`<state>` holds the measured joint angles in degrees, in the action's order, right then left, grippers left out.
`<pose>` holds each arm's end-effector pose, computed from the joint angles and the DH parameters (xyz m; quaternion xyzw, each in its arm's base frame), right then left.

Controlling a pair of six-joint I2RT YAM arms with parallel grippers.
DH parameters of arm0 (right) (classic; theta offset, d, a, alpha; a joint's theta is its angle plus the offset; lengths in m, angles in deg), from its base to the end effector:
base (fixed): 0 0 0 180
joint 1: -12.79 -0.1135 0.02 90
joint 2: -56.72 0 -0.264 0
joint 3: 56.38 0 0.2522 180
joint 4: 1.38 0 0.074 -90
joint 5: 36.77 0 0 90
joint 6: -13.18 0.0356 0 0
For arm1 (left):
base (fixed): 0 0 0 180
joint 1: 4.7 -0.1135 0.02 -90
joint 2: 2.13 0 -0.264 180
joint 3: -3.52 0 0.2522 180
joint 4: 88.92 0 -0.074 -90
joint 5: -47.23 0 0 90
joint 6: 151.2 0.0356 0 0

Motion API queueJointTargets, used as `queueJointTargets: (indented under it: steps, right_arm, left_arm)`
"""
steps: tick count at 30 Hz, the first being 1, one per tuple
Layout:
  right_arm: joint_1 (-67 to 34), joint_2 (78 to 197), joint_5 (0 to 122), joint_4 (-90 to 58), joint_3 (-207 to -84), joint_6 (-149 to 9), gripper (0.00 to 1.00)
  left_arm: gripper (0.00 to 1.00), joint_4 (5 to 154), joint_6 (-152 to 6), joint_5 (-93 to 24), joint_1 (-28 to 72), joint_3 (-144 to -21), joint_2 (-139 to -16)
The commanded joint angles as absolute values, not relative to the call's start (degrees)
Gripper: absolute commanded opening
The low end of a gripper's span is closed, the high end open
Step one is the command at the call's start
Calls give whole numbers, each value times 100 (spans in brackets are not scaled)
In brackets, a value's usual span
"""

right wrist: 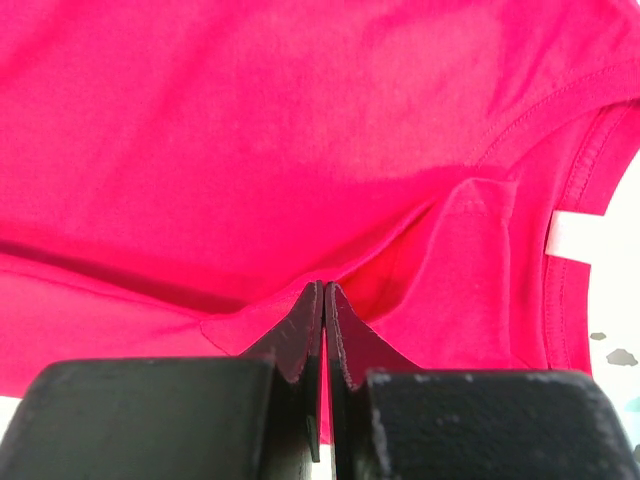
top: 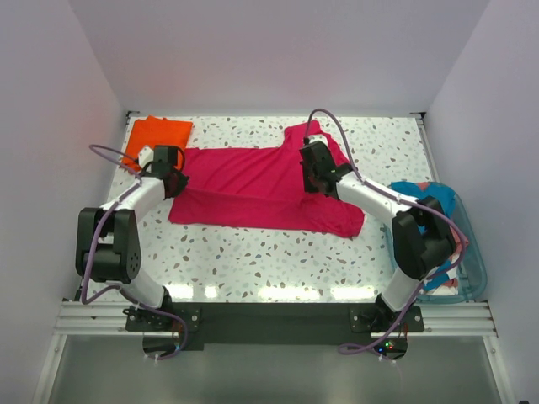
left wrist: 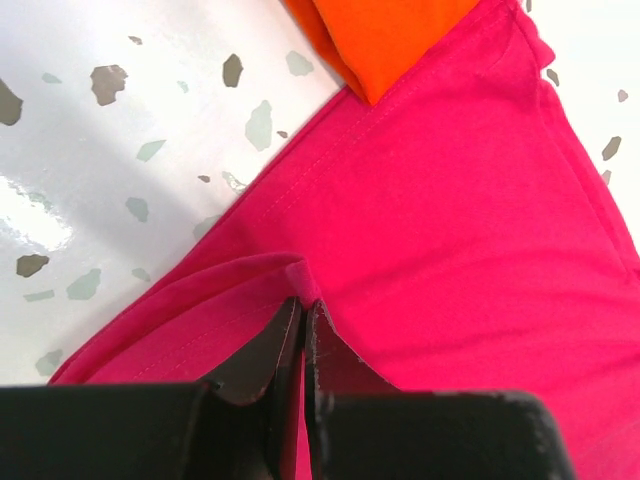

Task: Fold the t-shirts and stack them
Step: Fold the tshirt

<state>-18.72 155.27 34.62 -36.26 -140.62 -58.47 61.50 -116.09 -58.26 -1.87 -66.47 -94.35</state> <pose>0.3248 0.1858 0.2307 -0.0500 0.9253 0.0076 0.3759 0.3307 -0.0068 0.1968 -0.4505 0.8220 -0.0449 0.3454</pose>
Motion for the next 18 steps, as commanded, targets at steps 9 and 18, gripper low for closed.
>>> queueJointTargets:
  steps: [9, 18]
  right_arm:
    - [-1894, 15559, 3240, -3078, -14107, -6047, 3]
    - [-1710, 15824, 3029, -3753, -14476, -5863, 66]
  left_arm:
    - [0, 6369, -11385, -5903, -391, -6701, -9520]
    - [45, 6809, -10910, -5543, -409, -6877, -9784]
